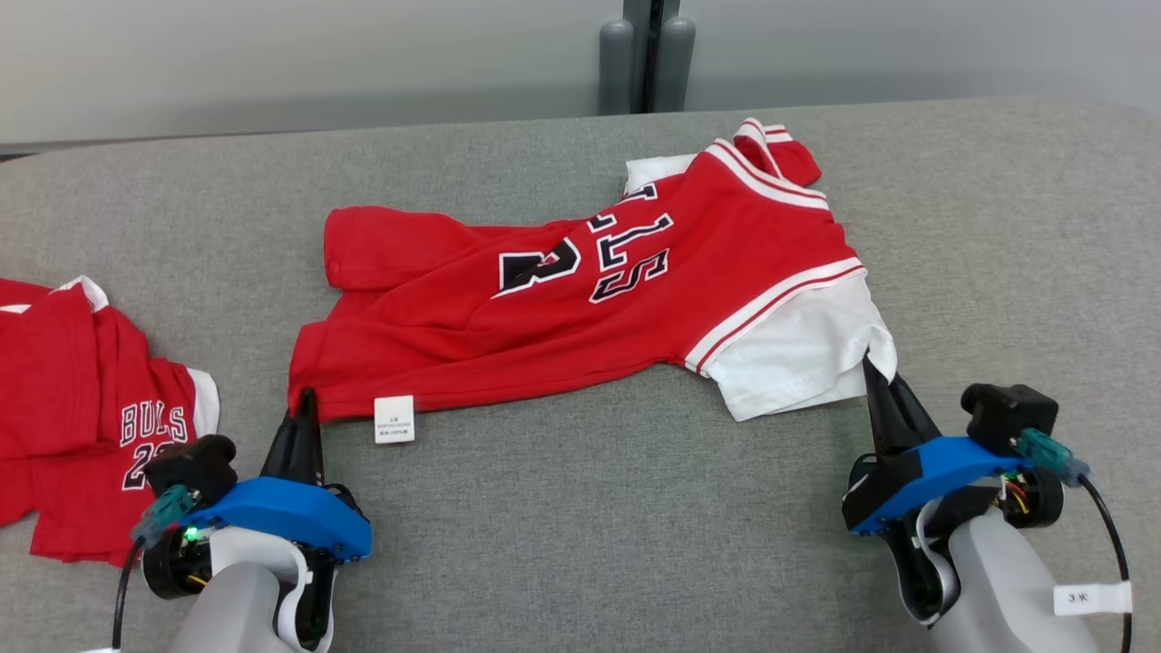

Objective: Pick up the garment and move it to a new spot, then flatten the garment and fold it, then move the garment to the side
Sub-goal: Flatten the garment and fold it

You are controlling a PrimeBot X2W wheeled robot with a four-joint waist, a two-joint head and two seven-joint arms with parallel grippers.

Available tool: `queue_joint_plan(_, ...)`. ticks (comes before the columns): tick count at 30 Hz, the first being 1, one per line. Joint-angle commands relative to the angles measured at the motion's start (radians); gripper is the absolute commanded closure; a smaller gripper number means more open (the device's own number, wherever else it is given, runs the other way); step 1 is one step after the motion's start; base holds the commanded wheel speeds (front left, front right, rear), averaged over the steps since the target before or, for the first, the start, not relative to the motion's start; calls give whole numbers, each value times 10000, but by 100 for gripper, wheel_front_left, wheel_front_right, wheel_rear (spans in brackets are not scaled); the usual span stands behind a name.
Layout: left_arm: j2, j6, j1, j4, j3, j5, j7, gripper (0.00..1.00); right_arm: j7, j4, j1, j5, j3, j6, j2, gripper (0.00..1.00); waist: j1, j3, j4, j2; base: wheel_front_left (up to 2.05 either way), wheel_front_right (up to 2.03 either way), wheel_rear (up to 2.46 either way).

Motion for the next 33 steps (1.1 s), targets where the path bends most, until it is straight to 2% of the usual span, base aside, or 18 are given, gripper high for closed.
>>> queue_joint_plan(1,-19,-39,292,-596,195,-176,-22,100,-63,-454,369,263,32,3,-18,100,0,-166,-81,-1,0,0,0)
queue_joint_plan(8,-50,-156,1137,-2742,339,-1131,108,100,502,-2620,1218,827,-111,5,-16,100,0,-562,-202,-1,0,0,0)
queue_joint_plan(18,708,-182,2227,-7787,252,-3526,1934,100,2790,-8080,2904,1355,-1173,5,-13,100,0,-856,-225,-1,0,0,0)
queue_joint_plan(23,897,273,2342,-9908,396,-4472,3095,100,3903,-10289,3239,1573,-1688,5,-15,100,0,-770,-239,-1,0,0,0)
queue_joint_plan(28,1194,808,1625,-10702,473,-5079,4189,100,4746,-11251,2434,1763,-1918,5,-12,100,0,-413,-296,-1,0,0,0)
queue_joint_plan(30,1290,968,1151,-10503,528,-5200,4504,100,5070,-11063,1798,1917,-1857,5,-12,100,0,-175,-367,-1,0,0,0)
queue_joint_plan(33,1389,1167,96,-9868,707,-5435,4846,100,5518,-10124,402,2209,-1762,5,-15,100,0,285,-487,-1,0,0,0)
